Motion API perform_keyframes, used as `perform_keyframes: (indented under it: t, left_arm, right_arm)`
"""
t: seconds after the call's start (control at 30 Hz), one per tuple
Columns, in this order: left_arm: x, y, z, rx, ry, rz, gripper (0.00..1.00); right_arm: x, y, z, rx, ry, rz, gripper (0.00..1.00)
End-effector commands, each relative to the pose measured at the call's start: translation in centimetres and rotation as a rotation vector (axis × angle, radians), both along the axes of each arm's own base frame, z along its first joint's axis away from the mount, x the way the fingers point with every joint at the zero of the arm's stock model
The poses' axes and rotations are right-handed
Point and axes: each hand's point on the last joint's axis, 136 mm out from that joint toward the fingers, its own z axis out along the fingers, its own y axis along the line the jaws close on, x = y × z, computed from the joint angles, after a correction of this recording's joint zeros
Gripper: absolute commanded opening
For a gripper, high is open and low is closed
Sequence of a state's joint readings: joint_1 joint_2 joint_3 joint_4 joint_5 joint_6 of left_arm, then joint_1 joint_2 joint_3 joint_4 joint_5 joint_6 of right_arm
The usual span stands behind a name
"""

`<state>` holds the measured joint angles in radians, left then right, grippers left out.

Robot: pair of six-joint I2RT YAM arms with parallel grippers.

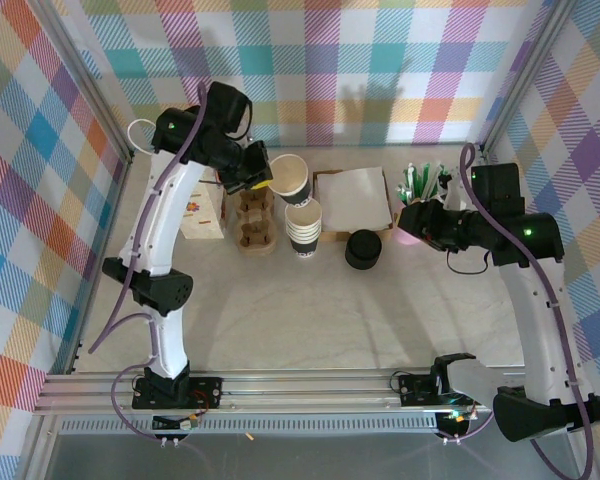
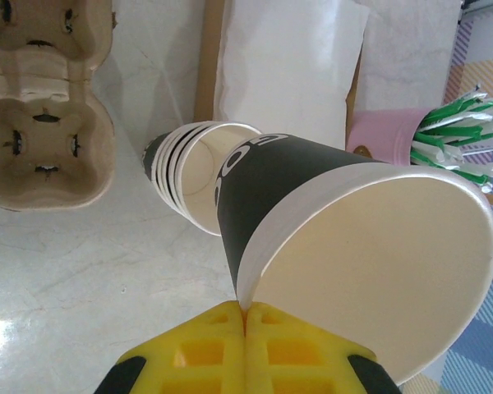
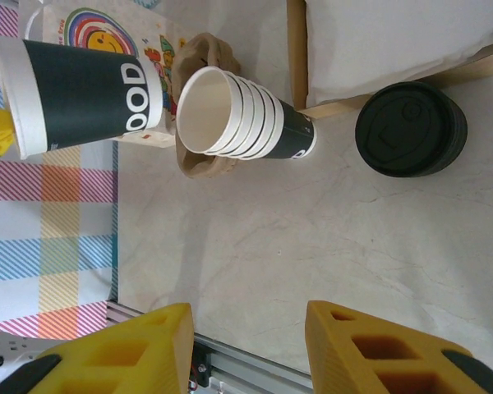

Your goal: Pack the takeout coffee

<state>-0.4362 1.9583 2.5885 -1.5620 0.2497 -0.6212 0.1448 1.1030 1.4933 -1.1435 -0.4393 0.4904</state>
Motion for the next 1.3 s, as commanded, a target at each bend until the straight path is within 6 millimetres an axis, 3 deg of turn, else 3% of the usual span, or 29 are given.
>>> perform_keyframes:
  t: [0.0,0.3,0.7,0.93,1.13,1.27]
  left_arm:
    - [-1.6,1.4,2.4,-0.037,-0.022,0.038,0.0]
    - [-4.9,3.0,2.5,0.009,0.018,-0.03,0.0]
    - [-10.8,3.9,2.1,0.034,0.061,-0.213,0.0]
    - [-12.2,3.0,2.4,-0.001,0.048,-0.322,0.0]
    - [-12.8,2.5,0.8,0.073,0.082,-0.346,0.0]
    - [-13.3,1.0,-0.4,0.096,0.085,-0.363,0.0]
  right_arm:
    - [0.0,0.5,1.1,0.039,-0.007,0.003,0.41]
    - [0.9,0.5,0.1,0.029,0.069,-0.025,0.39]
    - [1.0,1.6,-0.1,-0.297,0.101,0.026,0.43]
    - [1.2,2.9,-0.1,-0.355,0.103,0.011,0.45]
    - [2.1,3.6,-0.3,-0.43,0.098,0.011,0.47]
    - [2.8,3.4,-0.4,-0.463,0.081,-0.001,0.48]
